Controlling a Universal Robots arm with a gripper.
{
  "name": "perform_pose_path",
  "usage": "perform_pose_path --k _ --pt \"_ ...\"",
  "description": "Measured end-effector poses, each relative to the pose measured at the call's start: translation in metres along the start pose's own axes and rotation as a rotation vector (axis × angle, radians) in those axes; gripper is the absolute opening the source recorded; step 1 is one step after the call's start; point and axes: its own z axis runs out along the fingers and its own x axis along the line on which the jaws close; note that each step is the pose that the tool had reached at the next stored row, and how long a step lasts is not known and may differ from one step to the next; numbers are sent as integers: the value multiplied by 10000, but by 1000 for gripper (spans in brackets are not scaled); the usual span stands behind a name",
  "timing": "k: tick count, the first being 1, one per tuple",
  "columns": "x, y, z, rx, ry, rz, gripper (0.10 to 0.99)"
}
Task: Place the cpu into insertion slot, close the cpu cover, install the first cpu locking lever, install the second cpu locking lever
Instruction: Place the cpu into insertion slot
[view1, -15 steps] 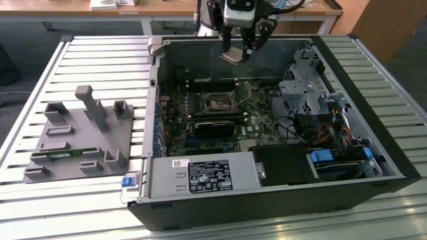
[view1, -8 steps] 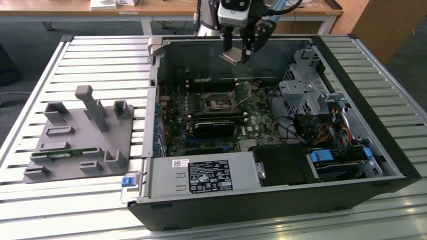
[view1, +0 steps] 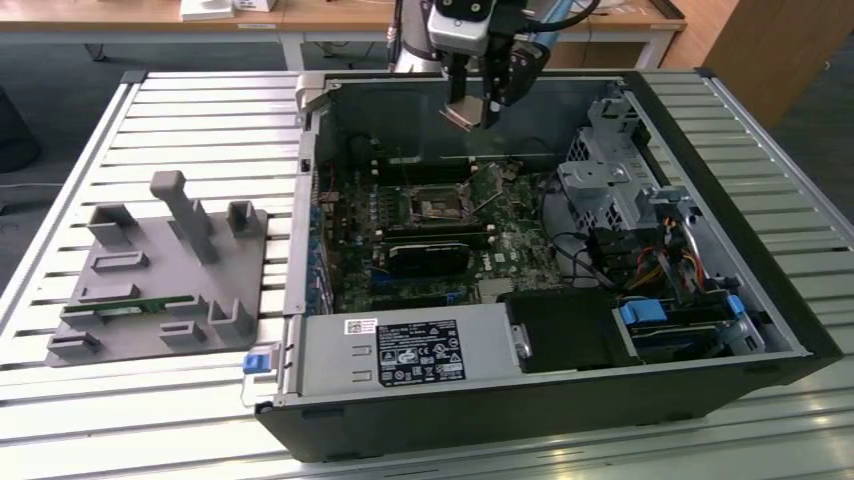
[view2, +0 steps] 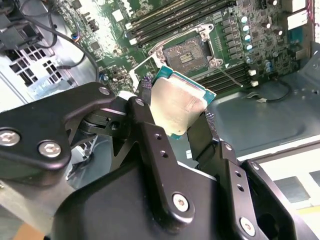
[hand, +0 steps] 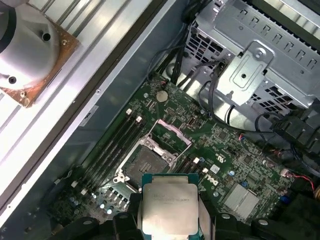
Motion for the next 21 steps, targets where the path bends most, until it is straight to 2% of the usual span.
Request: perform_pose_path --k 5,21 --pt "2 -3 15 -2 -42 538 537" --pt "7 -14 69 -29 -214 2898 537"
